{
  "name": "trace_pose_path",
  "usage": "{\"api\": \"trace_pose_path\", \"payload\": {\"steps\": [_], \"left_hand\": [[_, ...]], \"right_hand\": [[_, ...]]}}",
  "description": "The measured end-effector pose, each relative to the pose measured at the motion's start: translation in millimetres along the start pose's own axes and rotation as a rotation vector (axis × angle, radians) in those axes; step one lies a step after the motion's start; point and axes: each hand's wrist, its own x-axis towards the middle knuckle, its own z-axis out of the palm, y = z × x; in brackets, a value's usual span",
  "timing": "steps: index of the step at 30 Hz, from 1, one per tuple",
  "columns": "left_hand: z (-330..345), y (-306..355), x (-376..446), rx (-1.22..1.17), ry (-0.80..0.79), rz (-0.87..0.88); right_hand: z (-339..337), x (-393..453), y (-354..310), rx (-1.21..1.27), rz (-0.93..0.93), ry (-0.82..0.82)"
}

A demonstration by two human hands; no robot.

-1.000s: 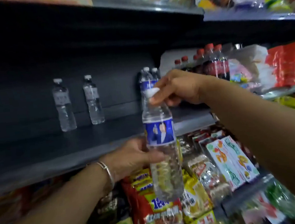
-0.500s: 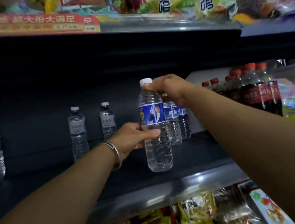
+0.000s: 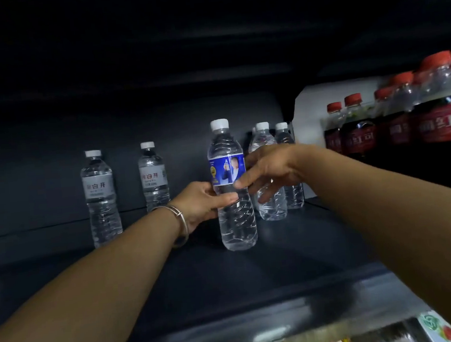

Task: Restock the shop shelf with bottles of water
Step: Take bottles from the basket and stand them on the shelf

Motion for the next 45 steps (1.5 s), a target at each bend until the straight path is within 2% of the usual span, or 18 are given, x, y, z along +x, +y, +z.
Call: {"api": "trace_pose_path", "payload": {"steps": [4, 8, 12, 14, 23, 28, 34, 41, 45], "left_hand": [[0, -1, 12, 0.114, 0.109, -0.031], [1, -4, 27, 0.119, 0.211, -0.016], [2, -20, 38, 0.212, 0.092, -0.007], [4, -27, 43, 0.215, 0.090, -0.008], [18, -47, 77, 0.419, 0.347, -0.034], [14, -54, 80, 0.411, 0.188, -0.042], [22, -62, 88, 0.477, 0.316, -0.048], [25, -64, 106, 0.497, 0.365, -0.122], [28, -62, 114, 0.634, 0.355, -0.158]], "right_hand": [[7, 21, 3, 0.043, -0.004, 0.061], [8, 36, 9, 0.048, -0.009, 0.089], [7, 45, 15, 0.029, -0.014, 0.072], [9, 51, 16, 0.008, -0.004, 0.082], [14, 70, 22, -0.012, 0.053, 0.229], [14, 80, 27, -0.119, 0.069, 0.287], [17, 69, 23, -0.156, 0.073, 0.211], [24, 71, 26, -0.276, 0.050, 0.242], [24, 61, 23, -0.499, 0.089, 0.295]]}}
